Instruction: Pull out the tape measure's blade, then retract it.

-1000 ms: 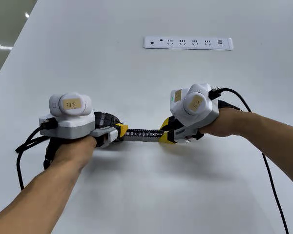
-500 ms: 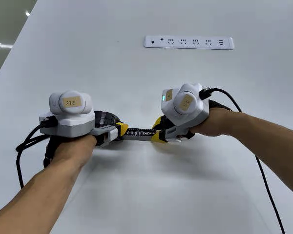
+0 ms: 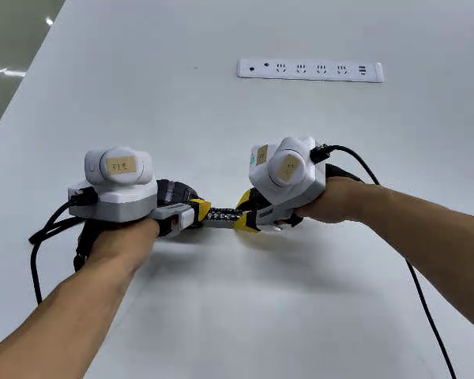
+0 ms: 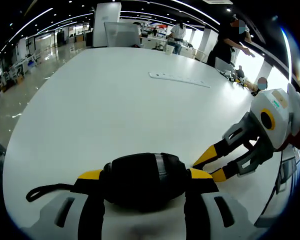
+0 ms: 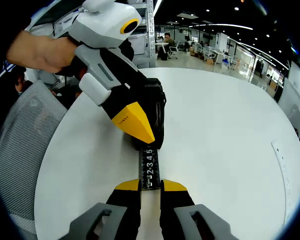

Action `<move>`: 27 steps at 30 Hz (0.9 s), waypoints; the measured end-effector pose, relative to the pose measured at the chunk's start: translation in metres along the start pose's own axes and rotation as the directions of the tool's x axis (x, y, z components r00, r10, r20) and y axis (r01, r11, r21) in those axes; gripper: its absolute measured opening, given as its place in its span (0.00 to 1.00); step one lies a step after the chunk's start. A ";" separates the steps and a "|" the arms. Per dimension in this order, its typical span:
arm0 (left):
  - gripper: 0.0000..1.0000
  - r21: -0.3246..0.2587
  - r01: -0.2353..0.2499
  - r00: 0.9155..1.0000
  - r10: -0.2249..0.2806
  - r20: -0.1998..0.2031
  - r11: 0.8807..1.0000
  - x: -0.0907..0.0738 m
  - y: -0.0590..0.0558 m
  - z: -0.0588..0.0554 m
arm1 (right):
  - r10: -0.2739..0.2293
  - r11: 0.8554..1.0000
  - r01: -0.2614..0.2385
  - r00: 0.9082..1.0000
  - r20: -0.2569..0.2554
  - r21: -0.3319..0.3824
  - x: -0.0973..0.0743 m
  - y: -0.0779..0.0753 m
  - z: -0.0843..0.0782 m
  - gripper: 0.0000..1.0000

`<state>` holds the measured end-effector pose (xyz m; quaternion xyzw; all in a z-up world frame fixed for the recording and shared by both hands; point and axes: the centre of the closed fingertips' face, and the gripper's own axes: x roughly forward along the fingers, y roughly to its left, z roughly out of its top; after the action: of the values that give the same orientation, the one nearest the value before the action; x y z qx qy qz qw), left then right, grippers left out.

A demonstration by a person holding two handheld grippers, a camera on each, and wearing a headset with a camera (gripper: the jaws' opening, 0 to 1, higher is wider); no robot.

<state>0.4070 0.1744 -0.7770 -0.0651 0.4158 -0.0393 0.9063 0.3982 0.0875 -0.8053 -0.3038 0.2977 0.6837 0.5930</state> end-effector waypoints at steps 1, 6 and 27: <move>0.60 0.000 0.000 1.000 0.000 0.000 1.000 0.000 0.000 0.000 | -0.001 1.000 0.001 1.000 0.002 -0.001 0.001 0.000 0.001 0.10; 0.60 -0.002 0.001 1.000 -0.001 -0.002 1.000 0.000 0.000 0.000 | -0.003 1.000 0.003 1.000 0.011 -0.003 0.005 0.000 0.006 0.10; 0.60 -0.014 0.006 1.000 -0.006 -0.008 1.000 0.000 0.000 0.000 | -0.021 1.000 0.022 0.998 0.062 -0.016 0.025 0.000 0.031 0.10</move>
<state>0.4067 0.1747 -0.7768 -0.0724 0.4197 -0.0395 0.9039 0.3930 0.1270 -0.8047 -0.2906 0.2701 0.6889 0.6066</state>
